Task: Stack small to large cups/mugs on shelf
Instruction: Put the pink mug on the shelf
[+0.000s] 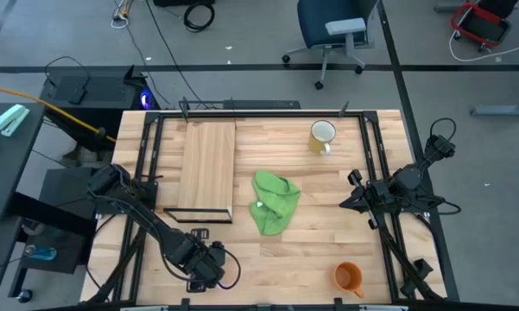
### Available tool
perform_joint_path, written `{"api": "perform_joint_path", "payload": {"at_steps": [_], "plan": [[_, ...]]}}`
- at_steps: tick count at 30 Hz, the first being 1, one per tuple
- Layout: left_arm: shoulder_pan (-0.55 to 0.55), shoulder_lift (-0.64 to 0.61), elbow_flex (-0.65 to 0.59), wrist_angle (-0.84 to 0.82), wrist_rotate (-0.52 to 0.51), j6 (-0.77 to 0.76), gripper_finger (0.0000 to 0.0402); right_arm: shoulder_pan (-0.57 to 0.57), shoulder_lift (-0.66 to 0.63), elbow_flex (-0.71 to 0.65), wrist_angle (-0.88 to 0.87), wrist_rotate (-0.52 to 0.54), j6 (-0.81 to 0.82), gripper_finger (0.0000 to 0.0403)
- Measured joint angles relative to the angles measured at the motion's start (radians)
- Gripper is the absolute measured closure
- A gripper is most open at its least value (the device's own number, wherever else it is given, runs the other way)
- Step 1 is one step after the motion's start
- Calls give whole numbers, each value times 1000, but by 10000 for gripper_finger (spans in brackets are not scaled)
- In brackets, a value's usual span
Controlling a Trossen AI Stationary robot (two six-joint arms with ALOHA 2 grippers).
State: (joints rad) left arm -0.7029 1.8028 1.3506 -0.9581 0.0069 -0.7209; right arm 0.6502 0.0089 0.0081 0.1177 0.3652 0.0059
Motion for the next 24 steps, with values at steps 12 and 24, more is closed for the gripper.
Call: {"api": "perform_joint_path", "payload": {"at_steps": [12, 24], "plan": [[-4, -40, 82, -33, 93, -30, 390, 0, 0, 0, -1, 0, 0, 389], [-82, -52, 627, -531, -204, -124, 390, 0, 0, 0, 3, 0, 32, 389]]}}
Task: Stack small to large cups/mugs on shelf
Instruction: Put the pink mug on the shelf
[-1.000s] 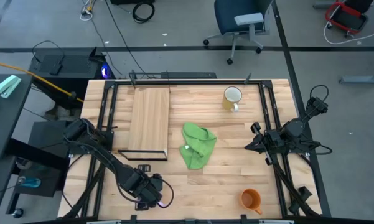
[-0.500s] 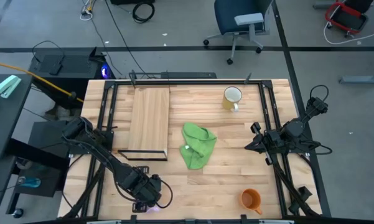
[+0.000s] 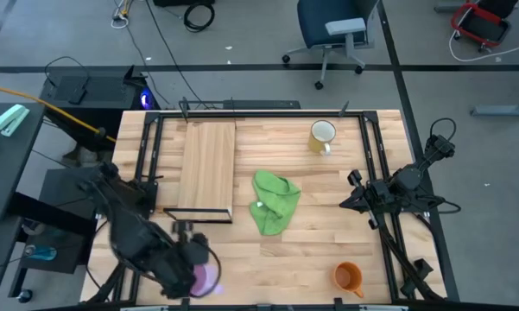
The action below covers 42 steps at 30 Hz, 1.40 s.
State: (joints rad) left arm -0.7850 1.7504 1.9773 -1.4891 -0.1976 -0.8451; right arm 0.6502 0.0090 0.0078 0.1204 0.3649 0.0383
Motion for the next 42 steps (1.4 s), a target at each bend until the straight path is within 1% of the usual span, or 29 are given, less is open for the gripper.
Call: {"api": "perform_joint_path", "payload": {"at_steps": [2, 3, 5, 7, 11, 15, 26, 34, 37, 39, 42], "plan": [[2, -1, 78, -101, -48, -47, 390, 0, 0, 0, 0, 0, 18, 389], [11, -8, 102, -87, -66, -48, 390, 0, 0, 0, 1, 0, 22, 389], [21, -27, 143, -60, -84, 1, 390, 0, 0, 0, 4, 0, 22, 389], [46, -36, 200, -88, -126, 28, 390, 0, 0, 0, 7, 0, 22, 389], [120, -58, 241, -83, -159, 127, 390, 0, 0, 0, 13, 1, 22, 389], [234, -106, 242, -83, -165, 205, 390, 0, 0, 0, 13, 0, 22, 389], [618, -173, 241, -82, -157, 480, 390, 0, 0, 0, 15, 0, 23, 389], [893, -169, 239, -82, -70, 635, 390, 0, 0, 0, 14, 0, 22, 389], [975, -170, 165, -83, -35, 658, 390, 0, 0, 0, 13, 1, 21, 389], [1027, -181, 72, -79, -6, 670, 390, 0, 0, 0, 6, 0, 21, 389], [1095, -205, -82, -84, 94, 674, 390, 0, 0, 0, 5, 0, 21, 389]]}}
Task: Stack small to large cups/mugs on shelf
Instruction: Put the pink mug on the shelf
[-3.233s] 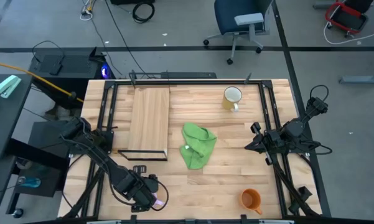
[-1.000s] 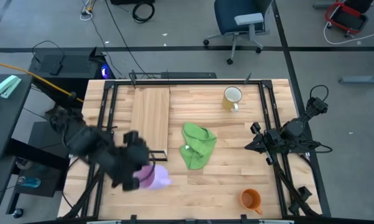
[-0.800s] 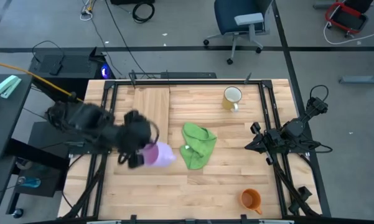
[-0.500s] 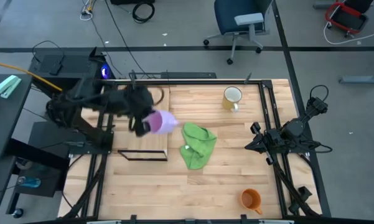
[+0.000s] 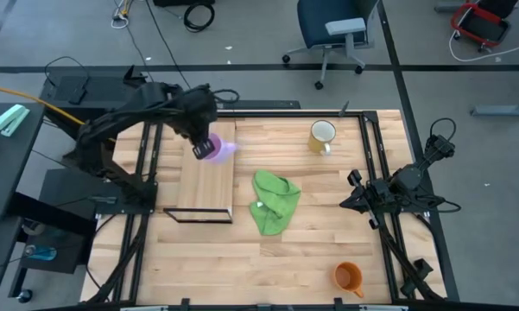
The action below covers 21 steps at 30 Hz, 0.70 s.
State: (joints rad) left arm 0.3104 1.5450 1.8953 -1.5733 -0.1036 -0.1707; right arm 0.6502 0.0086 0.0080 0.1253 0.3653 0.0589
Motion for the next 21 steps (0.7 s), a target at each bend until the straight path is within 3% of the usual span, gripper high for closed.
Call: {"api": "perform_joint_path", "payload": {"at_steps": [9, 16, 21], "plan": [[43, -101, -373, 2, 49, -66, 390, 0, 0, 0, -6, 0, -1, 389], [-44, -205, -612, 127, 72, -93, 390, 0, 0, 0, -6, 0, 0, 389], [-97, -241, -692, 196, 79, -110, 390, 0, 0, 0, -6, 0, 1, 389]]}}
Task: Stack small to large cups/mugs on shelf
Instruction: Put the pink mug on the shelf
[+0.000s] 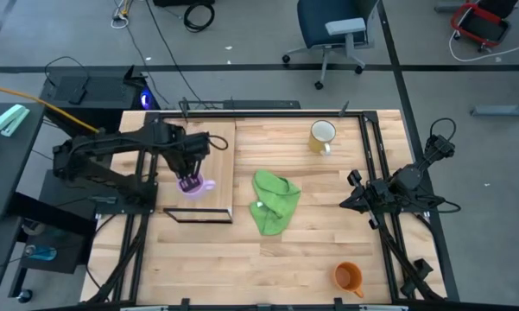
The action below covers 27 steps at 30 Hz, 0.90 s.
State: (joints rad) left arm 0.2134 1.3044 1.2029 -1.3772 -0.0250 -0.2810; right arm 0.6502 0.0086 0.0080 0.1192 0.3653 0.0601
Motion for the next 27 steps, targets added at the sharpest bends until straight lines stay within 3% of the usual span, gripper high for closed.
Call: {"api": "perform_joint_path", "payload": {"at_steps": [8, 27], "plan": [[-63, -4, -69, 146, 0, -31, 390, 0, 0, 0, 0, 0, 0, 389], [-140, -3, -191, 265, 35, -98, 390, 0, 0, 0, 0, 0, 0, 389]]}}
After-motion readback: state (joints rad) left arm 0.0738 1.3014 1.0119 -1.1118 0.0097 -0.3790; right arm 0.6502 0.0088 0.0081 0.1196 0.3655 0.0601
